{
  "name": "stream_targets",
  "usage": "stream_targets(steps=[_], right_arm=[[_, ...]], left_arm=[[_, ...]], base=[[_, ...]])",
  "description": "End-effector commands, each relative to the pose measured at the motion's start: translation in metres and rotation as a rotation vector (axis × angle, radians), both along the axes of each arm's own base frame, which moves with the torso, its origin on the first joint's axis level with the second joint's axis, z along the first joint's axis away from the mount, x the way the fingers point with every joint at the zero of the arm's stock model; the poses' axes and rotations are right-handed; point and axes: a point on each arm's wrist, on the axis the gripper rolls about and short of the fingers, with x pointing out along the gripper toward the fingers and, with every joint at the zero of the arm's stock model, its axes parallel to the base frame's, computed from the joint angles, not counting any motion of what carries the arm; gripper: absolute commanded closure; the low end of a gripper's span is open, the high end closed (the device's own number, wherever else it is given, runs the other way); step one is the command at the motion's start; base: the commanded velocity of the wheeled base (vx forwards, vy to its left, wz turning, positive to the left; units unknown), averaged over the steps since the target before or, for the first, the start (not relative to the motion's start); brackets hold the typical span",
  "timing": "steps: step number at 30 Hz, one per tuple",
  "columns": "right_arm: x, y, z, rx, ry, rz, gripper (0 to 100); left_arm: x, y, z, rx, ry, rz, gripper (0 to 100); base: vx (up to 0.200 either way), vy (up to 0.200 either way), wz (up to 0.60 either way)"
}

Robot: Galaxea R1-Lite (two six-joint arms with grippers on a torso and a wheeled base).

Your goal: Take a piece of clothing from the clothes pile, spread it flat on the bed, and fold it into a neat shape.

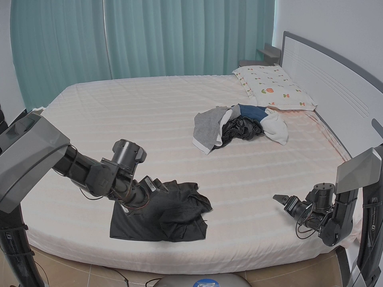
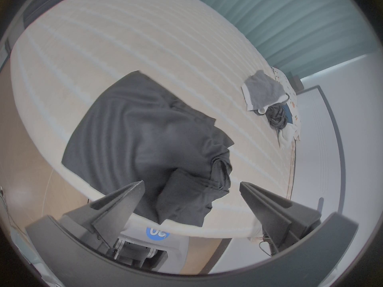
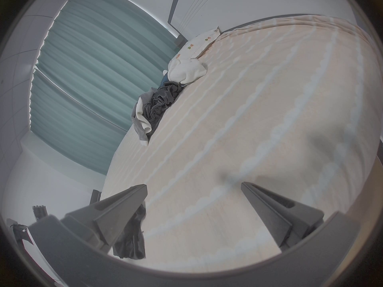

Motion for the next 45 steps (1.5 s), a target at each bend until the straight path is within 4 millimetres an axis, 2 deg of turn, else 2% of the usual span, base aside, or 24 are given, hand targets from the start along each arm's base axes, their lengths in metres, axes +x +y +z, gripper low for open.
stream_targets(steps=[1,5,11,16,26,31,33,40,45], right_arm=[[0.000,0.001,-0.004,-0.003,0.011,0.004,0],[0.000,0.003,-0.008,-0.006,0.020,0.011,0],[0.001,0.004,-0.011,-0.008,0.026,0.014,0],[0.000,0.004,-0.012,-0.019,0.028,0.017,0],[0.001,0.004,-0.008,-0.021,0.002,0.014,0],[0.005,0.007,0.003,-0.025,-0.038,0.023,0],[0.008,0.012,0.006,-0.031,-0.054,0.039,0],[0.015,0.058,0.010,-0.161,-0.053,0.120,0],[0.015,0.083,0.029,-0.223,-0.105,0.208,0]], left_arm=[[-0.008,0.035,-0.004,-0.040,0.059,0.064,0],[-0.003,0.053,-0.003,-0.103,0.044,0.095,0],[0.001,0.067,-0.004,-0.144,0.060,0.153,0],[0.004,0.092,0.001,-0.228,0.073,0.168,0],[0.010,0.109,-0.008,-0.230,0.081,0.209,0],[0.012,0.124,-0.010,-0.215,0.066,0.219,0],[0.012,0.129,-0.010,-0.211,0.059,0.222,0],[0.015,0.133,-0.016,-0.214,0.070,0.222,0],[0.015,0.133,-0.017,-0.213,0.076,0.223,0]], base=[[0.000,0.000,0.00],[0.000,0.000,0.00],[0.000,0.000,0.00],[0.000,0.200,0.00],[0.000,0.200,0.00],[0.000,0.200,0.00],[0.000,0.200,0.00],[0.000,0.200,0.00],[0.000,0.200,0.00]])
